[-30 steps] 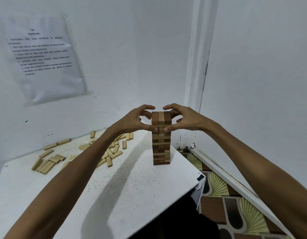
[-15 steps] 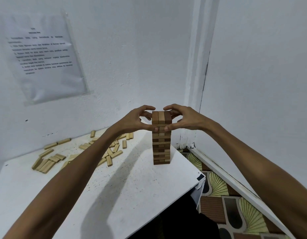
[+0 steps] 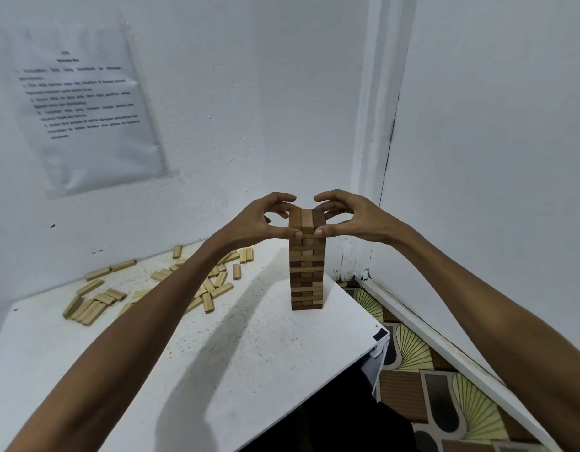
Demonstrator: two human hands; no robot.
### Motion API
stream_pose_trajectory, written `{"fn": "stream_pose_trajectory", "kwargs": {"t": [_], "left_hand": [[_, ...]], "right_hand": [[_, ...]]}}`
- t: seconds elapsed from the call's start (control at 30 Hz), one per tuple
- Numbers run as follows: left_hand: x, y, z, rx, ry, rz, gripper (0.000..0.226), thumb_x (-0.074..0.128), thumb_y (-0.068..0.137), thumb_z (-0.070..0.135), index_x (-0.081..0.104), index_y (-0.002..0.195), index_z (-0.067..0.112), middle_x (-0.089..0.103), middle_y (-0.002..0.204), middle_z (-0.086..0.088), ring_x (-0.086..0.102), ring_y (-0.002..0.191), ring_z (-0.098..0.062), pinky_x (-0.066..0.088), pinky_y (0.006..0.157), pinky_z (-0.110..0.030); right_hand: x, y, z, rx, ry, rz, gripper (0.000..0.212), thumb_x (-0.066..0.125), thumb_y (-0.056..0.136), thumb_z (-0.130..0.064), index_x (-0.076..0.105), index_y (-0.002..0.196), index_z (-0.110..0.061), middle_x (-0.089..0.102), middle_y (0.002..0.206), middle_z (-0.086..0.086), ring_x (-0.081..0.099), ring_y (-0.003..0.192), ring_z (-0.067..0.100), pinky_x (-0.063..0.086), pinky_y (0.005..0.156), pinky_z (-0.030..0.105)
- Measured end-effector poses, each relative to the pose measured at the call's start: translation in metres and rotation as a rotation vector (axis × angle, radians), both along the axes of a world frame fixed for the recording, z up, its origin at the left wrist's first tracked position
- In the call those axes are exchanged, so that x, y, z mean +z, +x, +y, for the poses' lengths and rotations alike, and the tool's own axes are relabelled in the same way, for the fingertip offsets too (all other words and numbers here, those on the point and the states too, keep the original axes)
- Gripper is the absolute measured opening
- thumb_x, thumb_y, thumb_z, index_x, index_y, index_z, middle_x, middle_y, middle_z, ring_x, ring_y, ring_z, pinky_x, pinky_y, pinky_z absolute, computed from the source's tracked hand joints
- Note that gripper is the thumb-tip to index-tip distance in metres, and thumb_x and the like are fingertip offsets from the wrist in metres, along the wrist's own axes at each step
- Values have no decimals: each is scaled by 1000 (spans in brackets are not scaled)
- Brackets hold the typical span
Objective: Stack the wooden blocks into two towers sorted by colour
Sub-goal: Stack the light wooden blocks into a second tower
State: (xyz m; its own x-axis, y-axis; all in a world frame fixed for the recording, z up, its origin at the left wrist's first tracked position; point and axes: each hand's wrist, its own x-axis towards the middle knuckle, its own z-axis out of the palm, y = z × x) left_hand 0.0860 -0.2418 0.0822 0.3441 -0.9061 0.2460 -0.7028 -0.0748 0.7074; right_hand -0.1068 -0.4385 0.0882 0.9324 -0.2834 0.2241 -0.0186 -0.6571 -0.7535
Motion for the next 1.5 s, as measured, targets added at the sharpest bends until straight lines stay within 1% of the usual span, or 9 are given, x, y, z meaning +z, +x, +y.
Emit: {"fn": "stream_pose_trajectory", "kwargs": {"t": [0.27, 0.43, 0.63, 0.77, 0.93, 1.0, 1.13, 1.3, 1.5], "left_hand": [[0, -5, -4, 4, -16, -5, 90, 82, 61, 63, 56, 141, 31, 69, 124, 17, 60, 117, 3, 47, 101, -33], [0, -6, -4, 8, -5, 14, 89, 82, 61, 63, 56, 141, 32, 68, 121, 19, 60, 115, 7, 47, 99, -30], [0, -7, -5, 15, 8, 25, 92, 81, 60, 64, 55, 142, 32, 69, 122, 15, 61, 116, 3, 46, 93, -25], [1, -7, -5, 13, 20, 22, 96, 82, 59, 65, 53, 144, 31, 70, 123, 11, 62, 117, 0, 44, 91, -21], [6, -6, -1, 16, 30, 11, 103, 83, 58, 67, 48, 148, 30, 67, 132, 13, 60, 122, -4, 45, 94, -24], [12, -4, 5, 13, 26, 0, 99, 82, 61, 66, 49, 147, 30, 66, 132, 16, 61, 119, -2, 47, 93, -26], [29, 0, 24, 23, 25, -58, 82, 76, 72, 67, 53, 143, 33, 66, 132, 20, 61, 117, 1, 49, 90, -26], [42, 11, 60, 82, 95, -112, 79, 71, 75, 71, 54, 143, 33, 64, 134, 20, 60, 120, -2, 48, 91, -22], [31, 18, 111, 159, 218, -104, 58, 74, 92, 53, 55, 142, 30, 63, 135, 17, 61, 120, -3, 50, 99, -31]], "right_hand": [[-2, 1, -1, -3, 3, -7, 75, 92, 71, -48, 58, 136, -37, 72, 121, -10, 67, 114, 7, 53, 104, 38], [-2, 2, 2, -12, -6, -5, 77, 89, 67, -54, 58, 135, -37, 72, 120, -12, 67, 113, 5, 50, 99, 28], [-2, 1, 1, -26, -11, 4, 68, 91, 76, -40, 58, 135, -37, 71, 122, -11, 67, 112, 5, 49, 94, 24], [-1, 1, 2, -36, -36, 20, 70, 91, 75, -43, 57, 136, -37, 69, 124, -12, 66, 113, 4, 48, 94, 23], [8, -3, 11, -75, -106, -27, 73, 82, 75, -63, 56, 138, -37, 66, 127, -20, 63, 116, 1, 53, 93, 25], [15, -4, 15, -77, -145, -46, 66, 78, 81, -62, 57, 138, -35, 65, 127, -20, 62, 116, 1, 53, 91, 26], [32, 1, 29, -70, -277, -80, 74, 68, 77, -75, 57, 138, -35, 63, 129, -20, 60, 117, 2, 53, 92, 27], [47, 20, 61, 2, -407, -74, 63, 74, 87, -57, 56, 141, -32, 62, 138, -13, 58, 122, 9, 51, 100, 34], [40, 46, 103, 69, -577, -4, 64, 69, 91, -57, 51, 146, -32, 60, 144, -7, 54, 131, 18, 49, 106, 45]]}}
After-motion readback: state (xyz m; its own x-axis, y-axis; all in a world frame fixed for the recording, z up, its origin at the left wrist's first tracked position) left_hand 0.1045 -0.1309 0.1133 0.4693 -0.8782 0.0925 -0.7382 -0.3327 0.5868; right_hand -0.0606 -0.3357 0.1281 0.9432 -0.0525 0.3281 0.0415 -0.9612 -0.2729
